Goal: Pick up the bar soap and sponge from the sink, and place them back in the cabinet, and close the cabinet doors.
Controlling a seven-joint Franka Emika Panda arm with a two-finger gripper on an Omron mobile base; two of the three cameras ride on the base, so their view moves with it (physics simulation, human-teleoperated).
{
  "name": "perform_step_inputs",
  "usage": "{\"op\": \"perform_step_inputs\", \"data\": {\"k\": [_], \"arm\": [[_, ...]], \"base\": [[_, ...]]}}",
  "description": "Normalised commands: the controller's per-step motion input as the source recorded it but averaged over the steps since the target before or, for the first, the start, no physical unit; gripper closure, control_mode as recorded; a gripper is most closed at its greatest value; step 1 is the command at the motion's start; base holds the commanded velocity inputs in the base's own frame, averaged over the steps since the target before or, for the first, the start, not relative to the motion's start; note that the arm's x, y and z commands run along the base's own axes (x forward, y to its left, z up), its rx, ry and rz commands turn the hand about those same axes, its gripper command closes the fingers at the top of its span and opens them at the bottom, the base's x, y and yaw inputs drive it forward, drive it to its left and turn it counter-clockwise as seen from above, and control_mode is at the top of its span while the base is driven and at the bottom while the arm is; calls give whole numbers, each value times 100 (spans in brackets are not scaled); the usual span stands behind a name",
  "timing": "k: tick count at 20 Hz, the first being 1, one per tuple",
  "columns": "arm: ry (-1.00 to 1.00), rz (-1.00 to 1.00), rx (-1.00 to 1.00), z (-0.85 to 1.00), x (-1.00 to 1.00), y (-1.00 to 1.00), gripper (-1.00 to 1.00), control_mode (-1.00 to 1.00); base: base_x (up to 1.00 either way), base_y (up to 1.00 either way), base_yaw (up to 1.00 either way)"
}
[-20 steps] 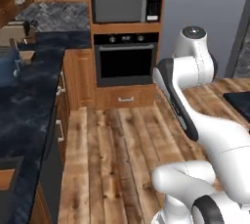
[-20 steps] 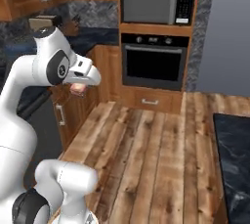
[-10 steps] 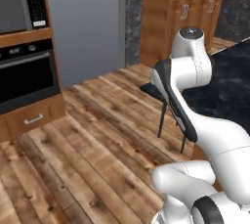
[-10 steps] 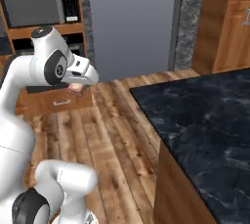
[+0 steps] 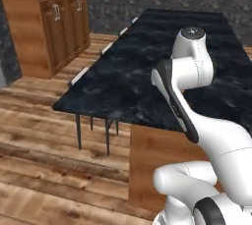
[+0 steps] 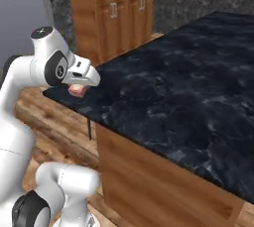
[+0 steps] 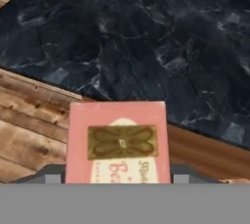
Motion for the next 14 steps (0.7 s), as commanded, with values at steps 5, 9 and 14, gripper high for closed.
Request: {"op": "perform_step_inputs", "data": {"k": [5,9,14], "arm": [[0,0,0,0,0,0,100,100],[0,0,0,0,0,0,100,100],[0,0,0,0,0,0,100,100]], "base": [[0,0,-89],[1,0,-89],[2,0,-89]]}}
